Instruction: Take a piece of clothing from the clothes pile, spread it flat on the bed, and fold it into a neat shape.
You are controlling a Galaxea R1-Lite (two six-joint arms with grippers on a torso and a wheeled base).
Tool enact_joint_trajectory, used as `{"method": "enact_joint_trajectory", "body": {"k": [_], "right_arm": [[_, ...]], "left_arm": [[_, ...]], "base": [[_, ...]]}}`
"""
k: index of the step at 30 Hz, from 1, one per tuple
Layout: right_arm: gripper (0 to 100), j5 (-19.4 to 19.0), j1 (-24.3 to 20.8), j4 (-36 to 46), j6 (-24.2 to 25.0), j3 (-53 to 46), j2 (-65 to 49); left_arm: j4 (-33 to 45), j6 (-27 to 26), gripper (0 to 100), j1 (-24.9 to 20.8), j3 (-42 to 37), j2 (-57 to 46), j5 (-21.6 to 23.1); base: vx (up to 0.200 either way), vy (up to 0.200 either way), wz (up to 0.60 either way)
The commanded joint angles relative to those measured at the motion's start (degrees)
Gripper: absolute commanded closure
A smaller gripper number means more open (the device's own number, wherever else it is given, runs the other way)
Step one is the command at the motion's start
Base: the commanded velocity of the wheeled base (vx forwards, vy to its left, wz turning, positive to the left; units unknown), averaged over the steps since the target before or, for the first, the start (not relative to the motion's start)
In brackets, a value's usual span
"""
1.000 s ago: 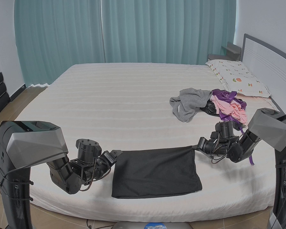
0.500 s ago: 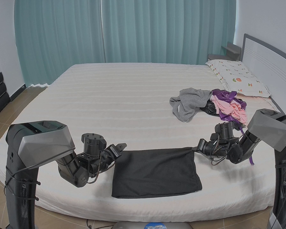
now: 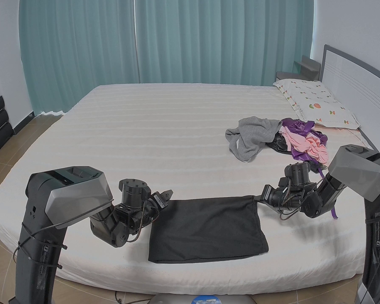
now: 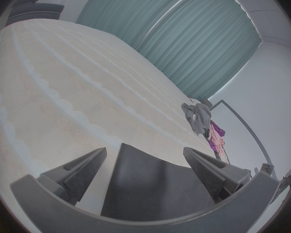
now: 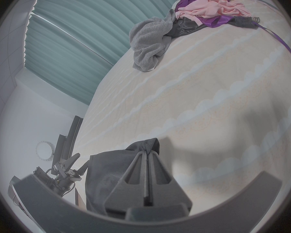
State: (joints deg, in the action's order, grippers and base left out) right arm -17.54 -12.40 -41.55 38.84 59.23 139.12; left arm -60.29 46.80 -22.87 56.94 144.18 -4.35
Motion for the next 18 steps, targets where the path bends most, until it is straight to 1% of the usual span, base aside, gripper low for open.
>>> {"method": "enact_joint_trajectory", "body": {"k": [1, 4, 5, 12, 18], "right_arm": [[100, 0.0, -0.1, 0.0, 0.0, 0.0, -0.1], [100, 0.0, -0.1, 0.0, 0.0, 0.0, -0.1], [100, 0.0, -0.1, 0.0, 0.0, 0.0, -0.1], [100, 0.1, -0.1, -0.1, 0.0, 0.0, -0.1], [100, 0.1, 0.1, -0.1, 0.0, 0.8, 0.1]], "left_arm": [[0.0, 0.0, 0, -0.4, 1.4, 1.8, -1.4], [0.0, -0.7, 0, -0.5, 1.4, 1.9, -1.4], [0.0, -0.8, 100, -0.5, 1.4, 2.0, -1.5], [-0.3, -1.3, 100, -0.5, 1.4, 2.2, -2.2], [-2.3, -0.8, 100, -0.4, 2.1, 3.0, -6.1]], "base": [[0.000, 0.000, 0.00], [0.000, 0.000, 0.00], [0.000, 0.000, 0.00], [0.000, 0.000, 0.00], [0.000, 0.000, 0.00]]}}
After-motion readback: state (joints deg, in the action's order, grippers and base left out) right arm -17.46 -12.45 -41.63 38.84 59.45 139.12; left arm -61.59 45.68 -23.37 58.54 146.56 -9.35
